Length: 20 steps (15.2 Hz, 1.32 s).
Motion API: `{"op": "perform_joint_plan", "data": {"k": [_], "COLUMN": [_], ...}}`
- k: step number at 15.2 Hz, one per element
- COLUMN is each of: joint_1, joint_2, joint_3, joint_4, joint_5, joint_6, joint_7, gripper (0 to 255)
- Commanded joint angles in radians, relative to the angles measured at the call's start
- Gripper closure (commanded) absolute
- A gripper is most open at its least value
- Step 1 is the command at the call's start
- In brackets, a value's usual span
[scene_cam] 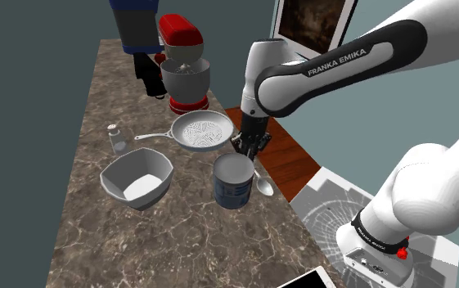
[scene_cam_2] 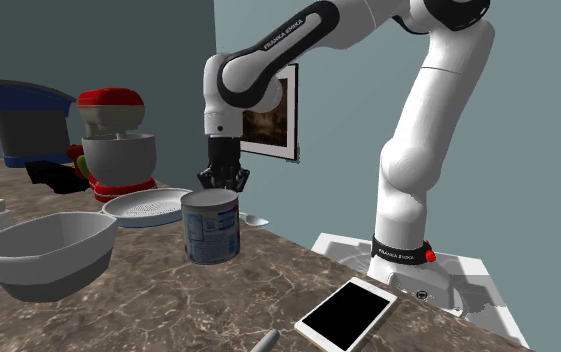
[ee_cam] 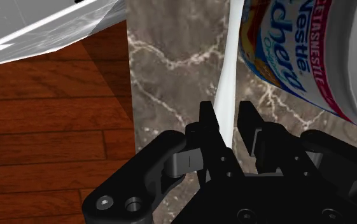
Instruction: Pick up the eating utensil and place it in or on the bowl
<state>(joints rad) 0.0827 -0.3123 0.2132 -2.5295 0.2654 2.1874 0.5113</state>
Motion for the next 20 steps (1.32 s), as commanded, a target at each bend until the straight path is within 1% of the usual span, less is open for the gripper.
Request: {"op": "perform_joint_plan", "data": {"k": [1,10,20], "joint_1": [0.000,-0.004,-0.008], "joint_2": [-0.019,-0.074,-0.110], "joint_3": [-0.002,-0.013,-0.025], "joint_4": [0.015,0.093,0.198], "joint_5": [-0.002,-0.015,-0.027], "joint_6": [-0.034,-0.166,-0.307], "joint_7": [0.005,0.022,0.041], "gripper": [255,255,255]}}
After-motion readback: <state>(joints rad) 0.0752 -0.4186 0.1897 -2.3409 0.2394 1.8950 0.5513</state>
